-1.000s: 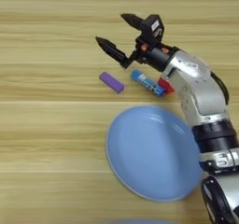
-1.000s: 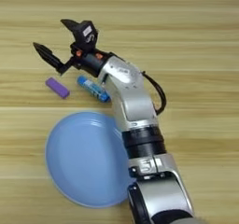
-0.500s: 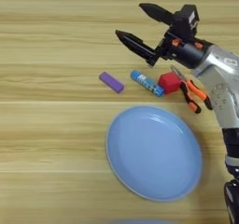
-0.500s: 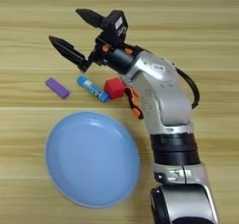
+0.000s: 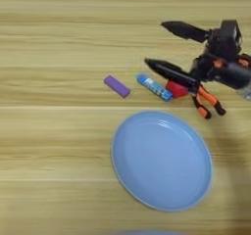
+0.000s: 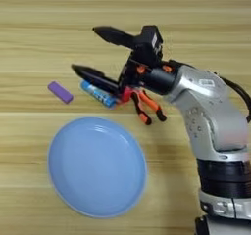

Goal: Move the objects on the table

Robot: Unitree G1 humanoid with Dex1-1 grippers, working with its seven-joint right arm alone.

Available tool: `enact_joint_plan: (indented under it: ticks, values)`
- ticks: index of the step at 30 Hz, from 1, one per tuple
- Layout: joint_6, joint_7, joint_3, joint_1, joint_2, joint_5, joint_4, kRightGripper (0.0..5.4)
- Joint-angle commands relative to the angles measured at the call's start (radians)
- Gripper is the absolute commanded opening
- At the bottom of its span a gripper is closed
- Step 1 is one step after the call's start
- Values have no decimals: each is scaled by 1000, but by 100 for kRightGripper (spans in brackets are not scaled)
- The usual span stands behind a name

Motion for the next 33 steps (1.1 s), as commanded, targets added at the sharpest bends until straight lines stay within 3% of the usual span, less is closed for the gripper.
enact_joint_plan:
  ticks: [1,5,16,22,33]
  values:
    - [-14,37,-31,-8,-86,12,-41,538]
    - [-3,91,-34,23,-121,24,-32,538]
    - [-118,185,27,91,-188,-133,89,538]
    - [-172,235,44,132,-218,-189,116,538]
    - [-214,254,132,163,-203,-269,91,538]
